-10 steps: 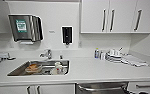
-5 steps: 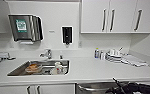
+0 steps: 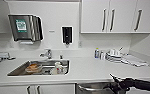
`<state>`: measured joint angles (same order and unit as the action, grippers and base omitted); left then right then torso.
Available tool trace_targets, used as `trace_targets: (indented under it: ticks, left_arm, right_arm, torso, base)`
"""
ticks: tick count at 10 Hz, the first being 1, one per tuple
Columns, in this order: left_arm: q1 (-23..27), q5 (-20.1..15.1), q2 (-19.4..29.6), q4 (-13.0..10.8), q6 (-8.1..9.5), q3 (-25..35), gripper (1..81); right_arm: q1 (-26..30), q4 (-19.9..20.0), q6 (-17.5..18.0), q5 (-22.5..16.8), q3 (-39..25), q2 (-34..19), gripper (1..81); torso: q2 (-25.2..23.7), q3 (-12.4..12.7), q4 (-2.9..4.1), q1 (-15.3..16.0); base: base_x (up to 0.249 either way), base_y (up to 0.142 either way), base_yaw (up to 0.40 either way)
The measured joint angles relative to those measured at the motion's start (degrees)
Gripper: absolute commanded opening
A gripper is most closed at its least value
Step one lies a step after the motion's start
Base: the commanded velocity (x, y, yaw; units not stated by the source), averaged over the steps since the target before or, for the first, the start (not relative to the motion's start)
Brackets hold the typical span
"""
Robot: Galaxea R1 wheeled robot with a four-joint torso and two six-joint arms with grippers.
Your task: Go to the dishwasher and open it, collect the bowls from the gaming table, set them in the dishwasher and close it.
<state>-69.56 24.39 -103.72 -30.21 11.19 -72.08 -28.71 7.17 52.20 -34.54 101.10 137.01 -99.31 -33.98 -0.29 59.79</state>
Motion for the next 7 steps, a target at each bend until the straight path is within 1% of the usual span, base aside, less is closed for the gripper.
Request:
trace_targets:
  ticks: [2,4,5,7]
  left_arm:
    - [0.00,0.02,0.07,0.00,0.00,0.00,81.1]
    - [0.00,0.02,0.05,0.00,0.00,0.00,81.1]
    - [0.00,0.02,0.02,0.00,0.52,-0.02,81.1]
    - [0.00,0.02,-0.11,0.00,0.62,-0.13,81.1]
  right_arm:
    - [-0.01,0.00,0.89,-0.44,4.13,1.48,81.1]
    - [-0.09,0.05,1.33,-0.49,7.45,4.47,81.1]
    - [-0.37,0.05,1.46,-0.71,9.05,5.60,81.1]
    - [-1.02,0.02,1.68,-1.10,12.61,6.99,81.1]
  torso:
    - [0.00,0.00,0.00,0.02]
    - [0.00,-0.02,0.00,0.02]
    - [0.00,-0.02,0.00,0.02]
    - [0.00,-0.02,0.00,0.04]
  base:
    - [0.000,0.000,0.000]
    - [0.000,0.000,0.000]
    - [0.000,0.000,0.000]
    - [0.000,0.000,0.000]
